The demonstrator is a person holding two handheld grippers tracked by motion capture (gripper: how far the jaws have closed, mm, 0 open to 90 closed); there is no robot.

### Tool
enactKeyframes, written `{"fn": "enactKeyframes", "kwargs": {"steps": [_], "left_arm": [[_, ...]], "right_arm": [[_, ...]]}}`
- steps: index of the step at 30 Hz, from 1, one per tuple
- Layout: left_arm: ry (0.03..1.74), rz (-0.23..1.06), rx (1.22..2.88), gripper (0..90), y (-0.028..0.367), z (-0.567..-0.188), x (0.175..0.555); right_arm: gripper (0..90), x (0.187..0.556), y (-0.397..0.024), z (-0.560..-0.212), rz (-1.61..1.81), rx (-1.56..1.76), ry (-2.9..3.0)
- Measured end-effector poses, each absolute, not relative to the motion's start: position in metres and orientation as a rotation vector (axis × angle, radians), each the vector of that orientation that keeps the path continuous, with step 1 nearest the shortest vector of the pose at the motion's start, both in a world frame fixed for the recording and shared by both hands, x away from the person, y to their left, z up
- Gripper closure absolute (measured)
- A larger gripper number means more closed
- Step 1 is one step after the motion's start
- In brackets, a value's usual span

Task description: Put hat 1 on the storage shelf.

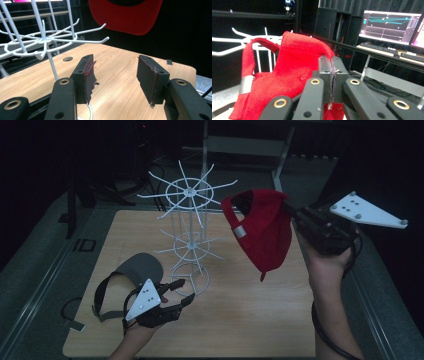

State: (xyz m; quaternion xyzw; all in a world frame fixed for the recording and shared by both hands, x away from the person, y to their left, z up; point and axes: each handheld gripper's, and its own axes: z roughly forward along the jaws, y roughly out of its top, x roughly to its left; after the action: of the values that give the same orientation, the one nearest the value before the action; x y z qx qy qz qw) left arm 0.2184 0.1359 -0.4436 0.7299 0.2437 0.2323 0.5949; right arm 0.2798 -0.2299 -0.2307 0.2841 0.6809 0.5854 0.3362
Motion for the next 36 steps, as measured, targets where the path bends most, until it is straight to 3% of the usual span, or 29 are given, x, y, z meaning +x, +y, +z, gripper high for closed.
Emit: {"fn": "enactKeyframes", "kwargs": {"steps": [24, 36], "left_arm": [[0.606, 0.534, 1.690, 48.6, 0.146, -0.454, 0.216], [0.619, 0.534, 1.697, 48.5, 0.150, -0.458, 0.216]], "right_arm": [[87.4, 0.280, -0.233, -0.296, 1.532, 0.743, 1.927], [58.7, 0.270, -0.253, -0.305, 1.602, 0.730, 1.943]]}}
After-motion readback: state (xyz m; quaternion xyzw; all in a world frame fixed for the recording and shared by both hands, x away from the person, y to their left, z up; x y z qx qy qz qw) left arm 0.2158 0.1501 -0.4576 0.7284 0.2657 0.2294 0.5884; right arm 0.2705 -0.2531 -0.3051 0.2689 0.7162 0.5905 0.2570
